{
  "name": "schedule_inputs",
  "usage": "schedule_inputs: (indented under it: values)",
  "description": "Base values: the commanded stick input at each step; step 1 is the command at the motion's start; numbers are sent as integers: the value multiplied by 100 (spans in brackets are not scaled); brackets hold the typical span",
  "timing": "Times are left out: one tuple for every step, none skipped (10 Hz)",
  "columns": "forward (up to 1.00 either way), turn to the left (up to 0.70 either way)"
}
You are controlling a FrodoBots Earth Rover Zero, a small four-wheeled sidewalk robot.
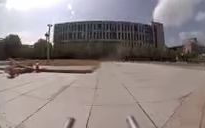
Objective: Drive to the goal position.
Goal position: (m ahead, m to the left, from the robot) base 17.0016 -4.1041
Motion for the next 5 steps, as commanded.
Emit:
schedule_inputs:
  values:
    - [70,-30]
    - [70,-30]
    - [70,-17]
    - [70,5]
    - [70,5]
